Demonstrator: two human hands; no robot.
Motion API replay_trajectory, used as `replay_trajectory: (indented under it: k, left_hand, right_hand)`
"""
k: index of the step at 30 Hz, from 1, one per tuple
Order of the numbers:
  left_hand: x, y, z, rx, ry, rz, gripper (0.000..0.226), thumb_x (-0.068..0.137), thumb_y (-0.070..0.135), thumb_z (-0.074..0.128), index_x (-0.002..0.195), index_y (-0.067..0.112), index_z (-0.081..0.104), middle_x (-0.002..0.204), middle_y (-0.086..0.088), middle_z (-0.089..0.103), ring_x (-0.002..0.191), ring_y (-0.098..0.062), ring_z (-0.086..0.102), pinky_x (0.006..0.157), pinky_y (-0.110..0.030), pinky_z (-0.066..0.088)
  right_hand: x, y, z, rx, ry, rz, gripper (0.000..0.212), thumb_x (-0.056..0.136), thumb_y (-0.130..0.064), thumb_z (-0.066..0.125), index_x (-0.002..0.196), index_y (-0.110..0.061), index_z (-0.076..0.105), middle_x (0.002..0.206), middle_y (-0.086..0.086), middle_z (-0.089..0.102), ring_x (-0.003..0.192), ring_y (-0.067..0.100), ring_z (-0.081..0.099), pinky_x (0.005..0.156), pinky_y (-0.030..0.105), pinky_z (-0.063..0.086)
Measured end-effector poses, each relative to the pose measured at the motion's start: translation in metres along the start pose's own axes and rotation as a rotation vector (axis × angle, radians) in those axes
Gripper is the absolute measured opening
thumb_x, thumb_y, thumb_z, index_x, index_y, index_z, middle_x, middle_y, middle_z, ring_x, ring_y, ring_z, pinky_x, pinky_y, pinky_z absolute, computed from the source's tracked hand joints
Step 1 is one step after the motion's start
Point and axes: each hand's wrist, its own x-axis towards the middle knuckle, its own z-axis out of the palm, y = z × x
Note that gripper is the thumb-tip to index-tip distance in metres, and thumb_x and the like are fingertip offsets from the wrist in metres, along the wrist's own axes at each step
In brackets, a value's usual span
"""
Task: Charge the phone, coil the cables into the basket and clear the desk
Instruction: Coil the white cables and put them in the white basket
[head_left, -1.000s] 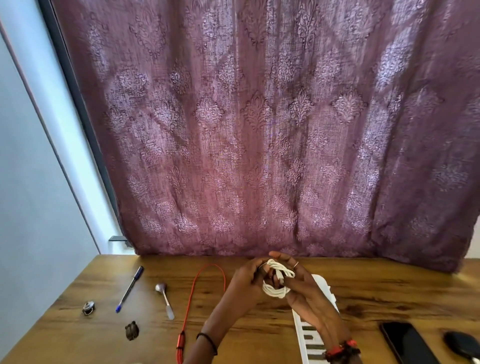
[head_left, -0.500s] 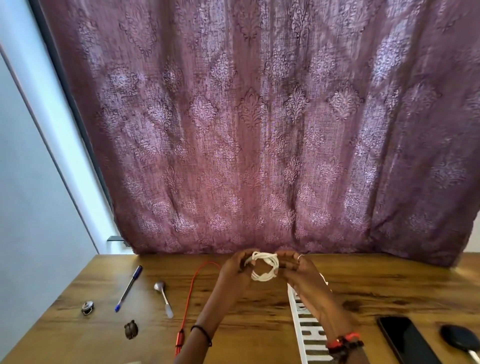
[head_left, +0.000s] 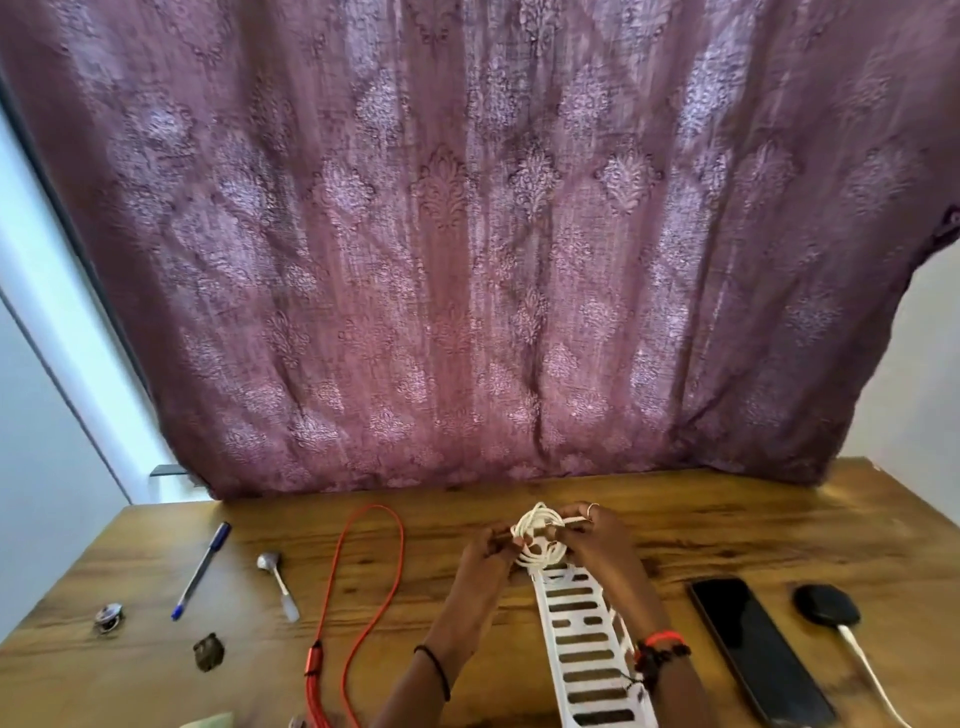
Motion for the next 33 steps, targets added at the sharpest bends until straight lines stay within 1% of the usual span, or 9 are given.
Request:
replay_trajectory:
  k: [4,9,14,16,18,21,24,28,33]
  left_hand:
    - [0.004,-0.021,0.019,0.156,0.008,-0.007,0.025,0.095,0.008,0.05,0.113,-0.006,0.058,0.115,-0.023,0.062,0.102,-0.028,0.061,0.084,-0.033,0.049]
    - [0.006,-0.049,0.03,0.304,0.021,-0.086,0.034,0.091,0.015,0.058,0.122,0.004,0.05,0.135,-0.013,0.047,0.123,-0.03,0.049,0.1,-0.045,0.045]
    - [0.005,-0.061,0.031,0.176,-0.012,-0.097,0.023,0.087,-0.002,0.057,0.107,0.007,0.063,0.105,-0.012,0.067,0.096,-0.027,0.064,0.079,-0.031,0.056]
    - [0.002,-0.065,0.03,0.177,-0.003,-0.11,0.029,0.09,0.007,0.055,0.118,0.008,0.057,0.118,-0.011,0.061,0.11,-0.029,0.059,0.095,-0.039,0.05]
    - [0.002,-0.069,0.029,0.183,0.035,-0.124,0.036,0.091,0.01,0.054,0.126,0.008,0.051,0.121,-0.008,0.059,0.112,-0.023,0.059,0.097,-0.041,0.049]
    - [0.003,-0.066,0.031,0.082,0.023,-0.099,0.025,0.086,-0.006,0.056,0.109,0.004,0.061,0.104,-0.012,0.067,0.083,-0.012,0.069,0.075,-0.03,0.057]
    - [0.002,-0.066,0.029,0.043,0.024,-0.107,0.026,0.086,-0.005,0.056,0.109,0.008,0.059,0.107,-0.008,0.065,0.094,-0.018,0.067,0.08,-0.034,0.057]
    - [0.001,-0.065,0.027,0.064,-0.014,-0.093,0.034,0.087,-0.01,0.051,0.09,0.023,0.061,0.082,0.011,0.071,0.07,-0.001,0.068,0.062,-0.018,0.055]
    - [0.001,-0.067,0.025,0.065,-0.009,-0.098,0.025,0.09,-0.001,0.053,0.107,0.018,0.055,0.101,0.003,0.064,0.087,-0.01,0.065,0.068,-0.02,0.053]
  right_hand:
    - [0.007,0.022,-0.025,-0.098,0.061,0.035,0.017,0.079,-0.003,0.07,0.095,-0.003,0.07,0.09,0.015,0.071,0.089,0.032,0.067,0.085,0.046,0.054]
    - [0.016,0.043,-0.037,-0.308,0.106,0.023,0.018,0.075,-0.004,0.074,0.092,0.001,0.07,0.094,0.018,0.072,0.088,0.027,0.066,0.075,0.032,0.049]
    - [0.02,0.054,-0.028,-0.465,0.089,0.004,0.011,0.074,-0.011,0.074,0.076,-0.015,0.064,0.087,0.008,0.071,0.084,0.023,0.066,0.073,0.033,0.053]
    - [0.02,0.055,-0.022,-0.611,0.047,-0.024,0.007,0.078,-0.015,0.069,0.084,-0.018,0.067,0.091,0.005,0.071,0.087,0.021,0.066,0.072,0.029,0.051]
    - [0.024,0.058,-0.016,-0.719,-0.003,-0.071,0.016,0.081,-0.013,0.063,0.096,-0.014,0.069,0.099,0.008,0.07,0.094,0.023,0.065,0.076,0.03,0.051]
    - [0.027,0.063,-0.01,-0.765,-0.042,-0.135,0.018,0.084,-0.008,0.056,0.098,-0.008,0.067,0.103,0.012,0.068,0.096,0.025,0.063,0.077,0.031,0.048]
    - [0.031,0.067,-0.004,-0.8,-0.07,-0.152,0.017,0.086,-0.006,0.052,0.096,-0.005,0.066,0.099,0.012,0.067,0.093,0.023,0.064,0.077,0.031,0.05]
    - [0.033,0.068,0.002,-0.881,-0.103,-0.185,0.021,0.09,-0.006,0.047,0.097,-0.004,0.066,0.102,0.013,0.067,0.092,0.024,0.066,0.08,0.036,0.054]
    - [0.032,0.075,0.003,-0.919,-0.102,-0.22,0.019,0.092,-0.007,0.044,0.101,-0.007,0.061,0.105,0.012,0.066,0.095,0.024,0.064,0.08,0.032,0.052]
